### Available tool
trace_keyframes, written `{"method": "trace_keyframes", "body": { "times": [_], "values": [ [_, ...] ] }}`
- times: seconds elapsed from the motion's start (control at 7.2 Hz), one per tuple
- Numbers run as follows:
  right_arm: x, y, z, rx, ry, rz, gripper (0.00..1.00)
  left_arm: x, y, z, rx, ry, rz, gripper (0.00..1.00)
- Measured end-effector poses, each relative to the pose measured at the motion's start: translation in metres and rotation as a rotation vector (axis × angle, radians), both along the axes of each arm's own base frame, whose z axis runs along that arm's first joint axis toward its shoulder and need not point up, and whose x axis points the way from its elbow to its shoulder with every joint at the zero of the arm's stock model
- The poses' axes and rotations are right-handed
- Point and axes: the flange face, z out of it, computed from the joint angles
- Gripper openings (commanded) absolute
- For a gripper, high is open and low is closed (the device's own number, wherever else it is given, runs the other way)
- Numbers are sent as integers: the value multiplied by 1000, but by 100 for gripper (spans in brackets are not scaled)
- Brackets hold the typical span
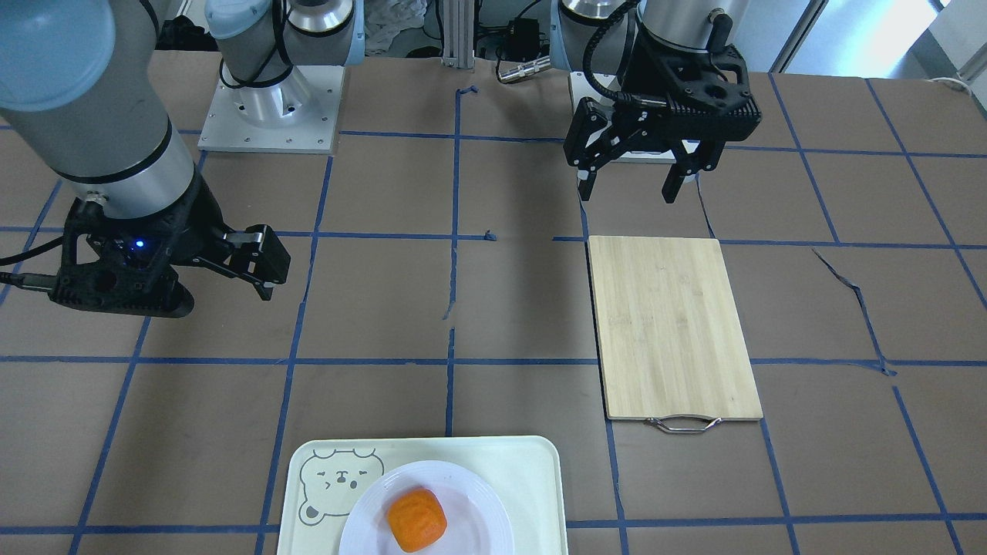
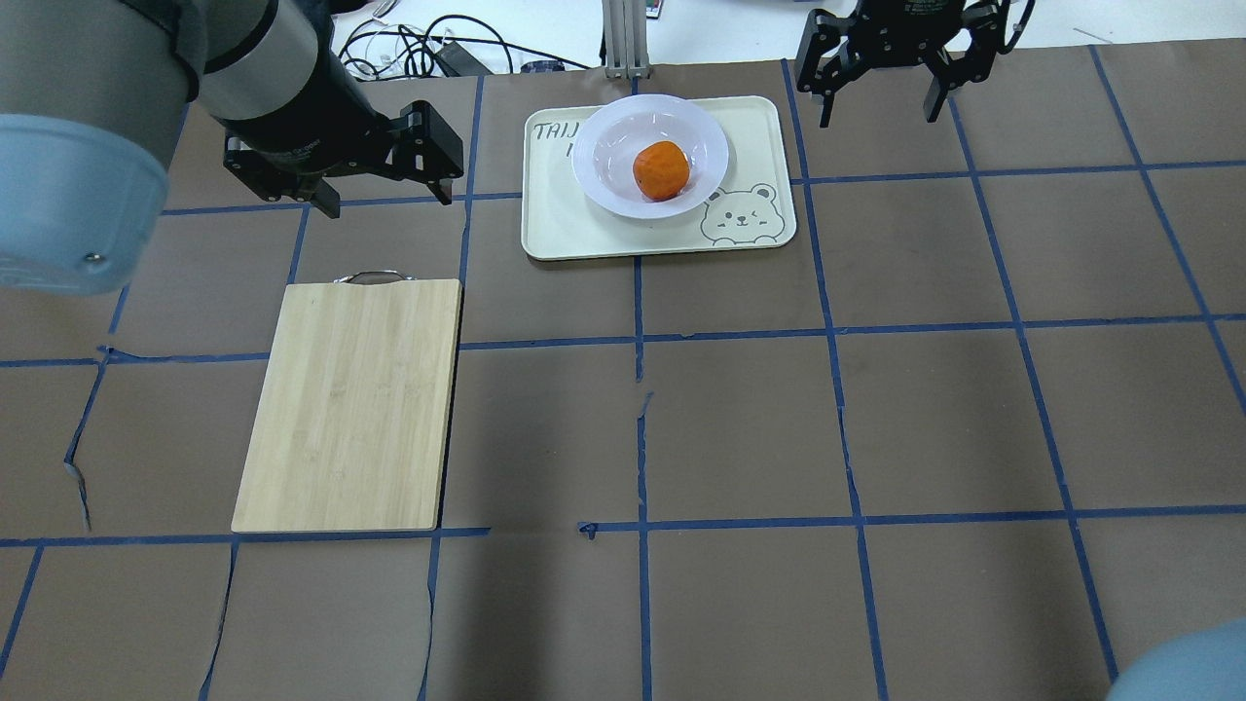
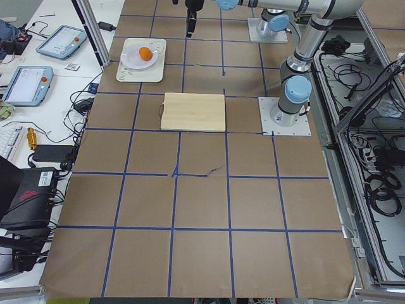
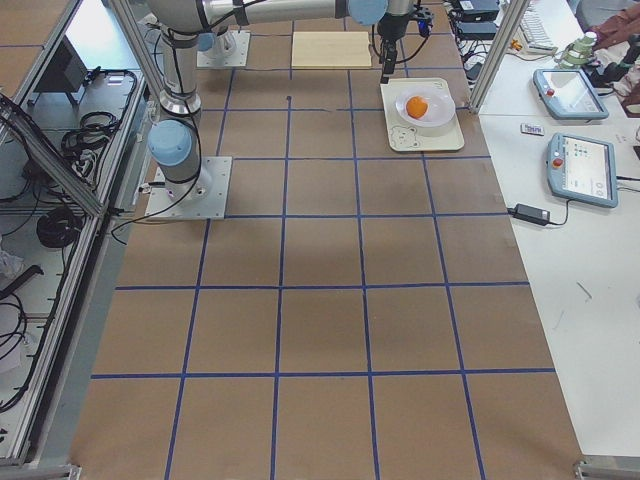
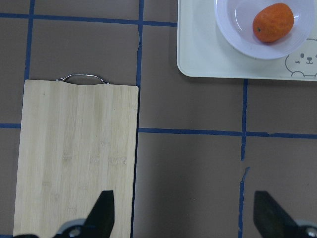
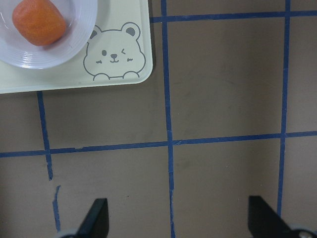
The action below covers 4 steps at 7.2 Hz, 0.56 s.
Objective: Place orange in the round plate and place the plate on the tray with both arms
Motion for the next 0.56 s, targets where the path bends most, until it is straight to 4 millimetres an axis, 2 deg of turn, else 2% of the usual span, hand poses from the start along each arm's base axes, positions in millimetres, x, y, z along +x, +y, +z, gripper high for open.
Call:
{"method": "trace_keyframes", "body": {
  "times": [0.56],
  "values": [
    [-10,1,0,-13,1,-18,100,1,0,0,0,0,3,100]
  ]
}}
